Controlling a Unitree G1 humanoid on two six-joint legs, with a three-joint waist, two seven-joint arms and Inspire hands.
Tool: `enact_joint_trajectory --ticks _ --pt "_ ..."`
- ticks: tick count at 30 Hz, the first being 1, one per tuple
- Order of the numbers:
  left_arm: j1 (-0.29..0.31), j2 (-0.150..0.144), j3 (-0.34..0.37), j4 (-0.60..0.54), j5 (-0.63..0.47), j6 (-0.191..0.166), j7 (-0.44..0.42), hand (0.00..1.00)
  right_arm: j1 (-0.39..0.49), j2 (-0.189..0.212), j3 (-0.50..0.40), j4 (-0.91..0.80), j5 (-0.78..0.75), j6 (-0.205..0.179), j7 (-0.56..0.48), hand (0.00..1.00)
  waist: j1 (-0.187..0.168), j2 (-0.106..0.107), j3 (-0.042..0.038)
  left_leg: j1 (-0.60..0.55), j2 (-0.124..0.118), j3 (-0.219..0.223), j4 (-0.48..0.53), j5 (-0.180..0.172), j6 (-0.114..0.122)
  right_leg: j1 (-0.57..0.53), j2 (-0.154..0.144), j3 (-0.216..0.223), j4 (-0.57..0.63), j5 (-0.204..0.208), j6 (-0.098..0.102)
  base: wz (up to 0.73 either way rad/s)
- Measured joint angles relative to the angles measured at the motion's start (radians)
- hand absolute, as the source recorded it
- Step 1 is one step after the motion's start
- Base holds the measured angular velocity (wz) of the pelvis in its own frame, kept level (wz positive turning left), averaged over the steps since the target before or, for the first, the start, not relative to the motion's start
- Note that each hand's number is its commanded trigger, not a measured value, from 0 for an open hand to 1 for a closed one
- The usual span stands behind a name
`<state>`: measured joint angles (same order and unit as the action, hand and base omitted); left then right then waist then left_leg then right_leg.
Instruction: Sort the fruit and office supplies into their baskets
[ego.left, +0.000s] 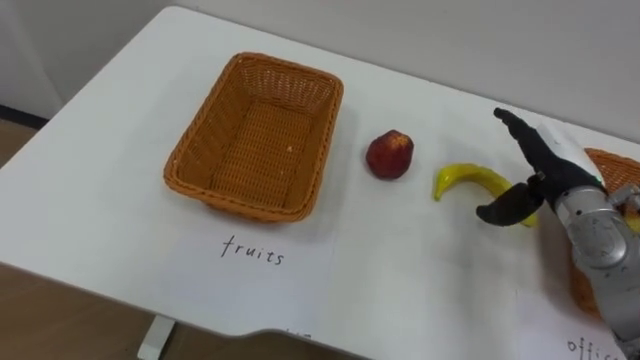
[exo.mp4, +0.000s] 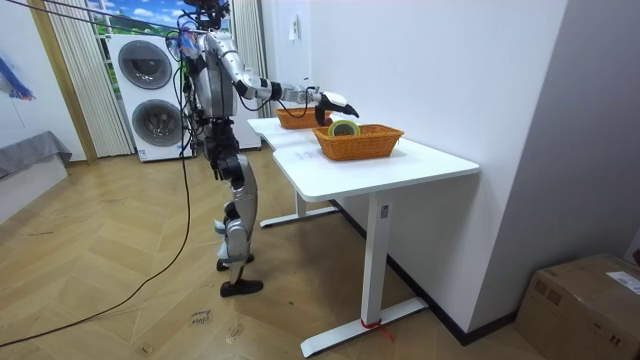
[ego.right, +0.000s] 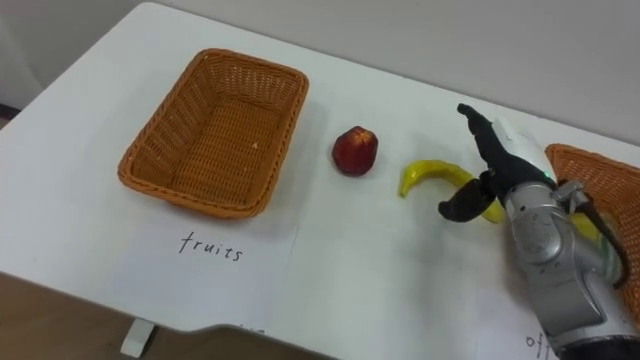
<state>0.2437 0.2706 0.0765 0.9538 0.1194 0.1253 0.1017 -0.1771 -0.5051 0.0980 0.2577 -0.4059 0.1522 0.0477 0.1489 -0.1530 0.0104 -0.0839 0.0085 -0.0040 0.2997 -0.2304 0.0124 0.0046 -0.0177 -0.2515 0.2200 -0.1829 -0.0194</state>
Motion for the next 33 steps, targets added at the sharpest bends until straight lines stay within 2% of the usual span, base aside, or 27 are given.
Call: enact_joint_trajectory --ticks 6,11,23,27,33 --pt "0.001 0.0 0.0 0.0 0.0 0.0 0.004 0.0 -0.019 0.0 0.001 0.102 0.0 0.001 -0.001 0.0 0.016 0.001 0.0011 0.003 0.0 0.0 0.001 0.0 0.0 0.005 -0.001 -0.001 0.0 0.0 0.0 0.0" --pt "0.0 0.0 0.0 0.0 0.0 0.0 -0.001 0.0 -0.035 0.0 0.002 0.125 0.0 0.002 -0.001 0.0 0.02 0.003 0.0026 -0.002 -0.001 -0.005 0.008 0.0 0.0 0.008 -0.001 -0.011 0.0 0.0 0.0 0.05" --pt "-0.008 -0.002 -0.002 0.015 -0.003 0.015 -0.003 0.0 -0.136 0.0 0.04 0.272 0.0 0.002 -0.017 0.0 0.034 -0.003 0.0022 -0.026 -0.006 -0.015 0.009 0.004 0.002 -0.011 -0.005 -0.026 0.0 0.0 0.0 0.03" --pt "-0.017 0.001 -0.002 0.016 -0.01 0.017 -0.002 0.0 -0.183 0.0 0.086 0.312 0.001 0.001 -0.034 0.0 0.034 -0.013 0.0043 -0.038 -0.005 -0.015 0.009 0.005 0.0 -0.024 -0.005 -0.028 0.0 0.0 0.0 0.0" --pt "-0.033 0.008 -0.009 0.013 -0.011 0.016 -0.001 0.0 -0.223 -0.001 0.127 0.366 0.0 0.003 -0.037 0.0 0.034 -0.029 0.0013 -0.057 -0.006 -0.023 0.023 0.005 0.0 -0.03 -0.009 -0.055 0.0 0.0 0.0 0.08"
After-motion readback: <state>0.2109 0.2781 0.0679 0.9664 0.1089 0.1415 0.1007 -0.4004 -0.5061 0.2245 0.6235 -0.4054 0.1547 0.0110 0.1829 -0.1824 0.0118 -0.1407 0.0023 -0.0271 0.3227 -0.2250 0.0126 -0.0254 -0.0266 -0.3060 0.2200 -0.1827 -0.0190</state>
